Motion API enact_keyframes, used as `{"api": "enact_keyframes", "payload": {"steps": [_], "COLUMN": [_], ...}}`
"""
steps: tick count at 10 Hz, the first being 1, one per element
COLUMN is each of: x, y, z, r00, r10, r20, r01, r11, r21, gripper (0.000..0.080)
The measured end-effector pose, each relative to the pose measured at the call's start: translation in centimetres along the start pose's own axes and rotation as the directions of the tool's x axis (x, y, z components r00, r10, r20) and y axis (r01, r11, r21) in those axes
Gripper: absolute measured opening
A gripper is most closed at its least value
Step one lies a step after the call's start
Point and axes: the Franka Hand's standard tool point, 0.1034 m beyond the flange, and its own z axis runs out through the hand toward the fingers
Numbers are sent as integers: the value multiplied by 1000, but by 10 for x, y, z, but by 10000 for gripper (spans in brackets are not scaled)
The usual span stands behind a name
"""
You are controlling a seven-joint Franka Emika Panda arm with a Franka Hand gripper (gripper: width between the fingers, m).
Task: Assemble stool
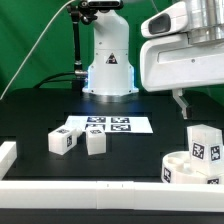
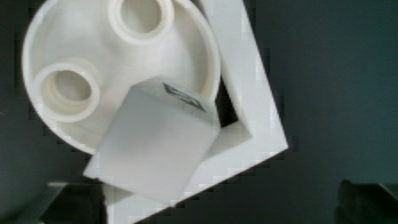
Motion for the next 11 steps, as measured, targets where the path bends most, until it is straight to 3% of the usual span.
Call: {"api": "enact_keyframes", "payload": {"steps": [3,4,6,9,11], "x": [1,0,2,4,0], "y": [2,1,-3,1,2], "z": [0,2,7,8,14], "r00": [977,928,824,701,693], "r10": [-215,-373,-566,-712,-719], "r20": [0,3,23,40,51], "r01": [215,373,566,713,721], "r11": [977,927,821,698,689], "r21": [-11,-41,-69,-74,-72], "gripper": [649,649,649,649,649]}}
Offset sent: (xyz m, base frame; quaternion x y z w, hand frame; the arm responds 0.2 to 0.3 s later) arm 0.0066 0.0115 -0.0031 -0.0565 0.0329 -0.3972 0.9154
